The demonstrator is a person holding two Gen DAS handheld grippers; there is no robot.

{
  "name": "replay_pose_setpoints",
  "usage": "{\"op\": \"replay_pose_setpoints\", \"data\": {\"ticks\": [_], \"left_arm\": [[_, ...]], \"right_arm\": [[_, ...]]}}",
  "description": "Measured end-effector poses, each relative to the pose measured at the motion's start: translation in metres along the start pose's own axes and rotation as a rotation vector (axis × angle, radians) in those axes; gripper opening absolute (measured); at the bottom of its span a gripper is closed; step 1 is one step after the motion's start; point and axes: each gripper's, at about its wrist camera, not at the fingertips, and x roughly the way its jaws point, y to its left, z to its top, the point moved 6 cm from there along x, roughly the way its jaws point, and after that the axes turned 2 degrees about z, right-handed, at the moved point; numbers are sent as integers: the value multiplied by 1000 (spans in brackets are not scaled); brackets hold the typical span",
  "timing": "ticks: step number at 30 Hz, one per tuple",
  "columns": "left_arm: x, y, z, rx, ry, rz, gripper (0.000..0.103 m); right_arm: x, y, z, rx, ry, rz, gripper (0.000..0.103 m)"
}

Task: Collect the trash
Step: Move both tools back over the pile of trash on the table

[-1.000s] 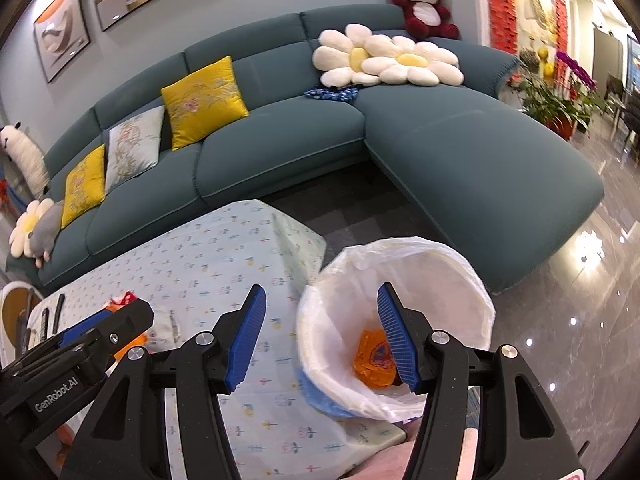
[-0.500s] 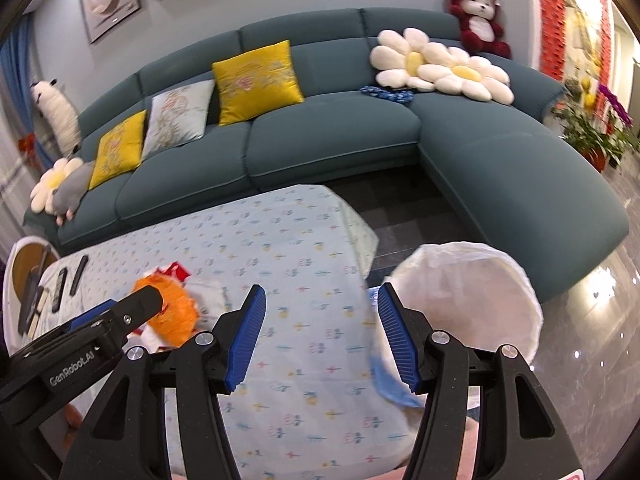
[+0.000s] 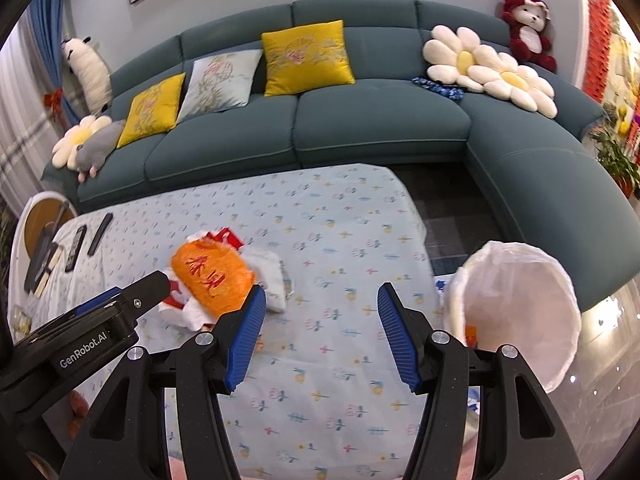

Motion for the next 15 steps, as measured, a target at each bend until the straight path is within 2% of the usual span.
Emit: {"op": "replay_pose_setpoints", "data": {"ticks": [5,7,15], "left_arm": [[9,28,-2,-38,21,22,65],[14,39,-4,-53,32,31,65],[44,85,-12,-109,91,76,70]], "right_arm": [[18,18,-4,-7,33,17,58],[24,24,-4,-5,38,24,66],[62,49,-8,-11,97,60,67]]}}
